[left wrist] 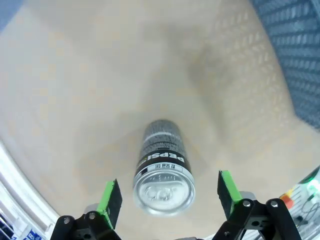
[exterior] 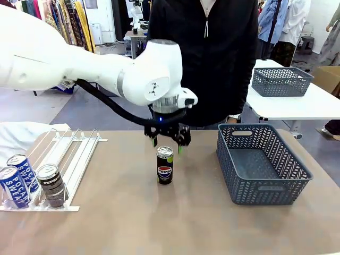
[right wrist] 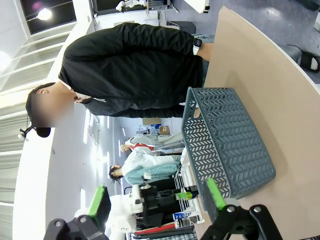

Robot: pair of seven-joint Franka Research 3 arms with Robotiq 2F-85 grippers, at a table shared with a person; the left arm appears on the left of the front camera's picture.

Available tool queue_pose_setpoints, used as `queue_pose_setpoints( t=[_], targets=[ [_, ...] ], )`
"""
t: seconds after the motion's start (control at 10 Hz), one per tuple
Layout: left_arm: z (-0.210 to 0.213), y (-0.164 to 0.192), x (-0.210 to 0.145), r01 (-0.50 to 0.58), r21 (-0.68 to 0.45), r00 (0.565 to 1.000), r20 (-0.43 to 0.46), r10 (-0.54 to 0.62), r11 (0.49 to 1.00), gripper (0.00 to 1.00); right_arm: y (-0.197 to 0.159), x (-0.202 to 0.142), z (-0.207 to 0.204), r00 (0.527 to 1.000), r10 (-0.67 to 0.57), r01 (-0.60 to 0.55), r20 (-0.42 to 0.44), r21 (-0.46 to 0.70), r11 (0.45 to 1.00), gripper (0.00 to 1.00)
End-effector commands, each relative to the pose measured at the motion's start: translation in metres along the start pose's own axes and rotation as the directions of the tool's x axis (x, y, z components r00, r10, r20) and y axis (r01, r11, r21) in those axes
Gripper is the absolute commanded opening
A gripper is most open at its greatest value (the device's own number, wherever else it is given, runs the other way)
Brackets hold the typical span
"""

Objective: Retrieve and store the cans from the dispenser.
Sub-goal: Pick up one can from the Automatic Can Dispenser and place it in the middle of the table.

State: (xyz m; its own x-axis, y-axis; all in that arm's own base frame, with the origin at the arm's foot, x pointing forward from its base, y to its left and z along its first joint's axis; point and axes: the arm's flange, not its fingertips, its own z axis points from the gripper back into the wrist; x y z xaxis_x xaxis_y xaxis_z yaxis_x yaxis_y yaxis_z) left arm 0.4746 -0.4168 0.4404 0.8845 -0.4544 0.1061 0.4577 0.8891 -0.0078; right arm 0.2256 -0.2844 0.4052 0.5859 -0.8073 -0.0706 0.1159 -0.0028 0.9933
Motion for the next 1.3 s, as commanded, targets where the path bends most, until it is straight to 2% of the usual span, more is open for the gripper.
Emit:
queue_pose_setpoints(
  t=[0.0,0.1,0.2,0.3,0.4,0.5,0.6,0.7,0.8,0.9,1.0,1.1,1.2],
  targets=[
    [0.06,0.02,-0.04,-0.052,-0.008,0.984,0.171,0.053,0.999,1.0,0.004,-0.003,0.001,1.0,-0.001,0.001,-0.005,0.001,1.0,1.0],
    [0.095,0.036,-0.06,-0.143,0.025,0.979,0.148,0.138,0.989,1.0,0.004,-0.003,0.001,1.0,-0.001,0.001,-0.005,0.001,1.0,1.0],
    [0.124,0.064,-0.08,-0.136,-0.069,0.985,0.102,0.142,0.988,1.0,0.004,-0.003,0.001,1.0,-0.001,0.001,-0.005,0.001,1.0,1.0],
    [0.149,0.105,-0.105,-0.149,-0.16,0.978,0.12,0.169,0.976,1.0,0.004,-0.003,0.001,1.0,-0.001,0.001,-0.005,0.001,1.0,1.0],
    [0.165,0.15,-0.127,-0.228,-0.23,0.956,0.133,0.263,0.946,1.0,0.004,-0.003,0.001,1.0,-0.001,0.001,-0.005,0.001,1.0,1.0],
    [0.18,0.2,-0.157,-0.256,-0.372,0.942,0.112,0.317,0.892,1.0,0.004,-0.003,0.001,1.0,-0.001,0.001,-0.005,0.001,1.0,1.0],
    [0.19,0.254,-0.194,-0.275,-0.536,0.911,0.119,0.394,0.798,1.0,0.004,-0.003,0.001,1.0,-0.001,0.001,-0.005,0.001,1.0,1.0],
    [0.193,0.315,-0.242,-0.251,-0.699,0.886,0.114,0.45,0.669,1.0,0.004,-0.003,0.001,1.0,-0.001,0.001,-0.005,0.001,1.0,1.0],
    [0.185,0.363,-0.287,-0.253,-0.785,0.84,0.111,0.531,0.565,1.0,0.004,-0.003,0.001,1.0,-0.001,0.001,-0.005,0.001,1.0,1.0],
    [0.17,0.403,-0.329,-0.271,-0.843,0.788,0.083,0.611,0.465,1.0,0.004,-0.003,0.001,1.0,-0.001,0.001,-0.005,0.001,1.0,1.0],
    [0.144,0.439,-0.367,-0.246,-0.892,0.774,0.054,0.63,0.379,1.0,0.004,-0.003,0.001,1.0,-0.001,0.001,-0.005,0.001,1.0,1.0],
    [0.115,0.459,-0.398,-0.236,-0.924,0.745,0.026,0.666,0.301,1.0,0.004,-0.003,0.001,1.0,-0.001,0.001,-0.005,0.001,1.0,1.0],
    [0.086,0.468,-0.416,-0.197,-0.943,0.73,0.04,0.682,0.267,1.0,0.004,-0.003,0.001,1.0,-0.001,0.001,-0.005,0.001,1.0,1.0]
  ],
)
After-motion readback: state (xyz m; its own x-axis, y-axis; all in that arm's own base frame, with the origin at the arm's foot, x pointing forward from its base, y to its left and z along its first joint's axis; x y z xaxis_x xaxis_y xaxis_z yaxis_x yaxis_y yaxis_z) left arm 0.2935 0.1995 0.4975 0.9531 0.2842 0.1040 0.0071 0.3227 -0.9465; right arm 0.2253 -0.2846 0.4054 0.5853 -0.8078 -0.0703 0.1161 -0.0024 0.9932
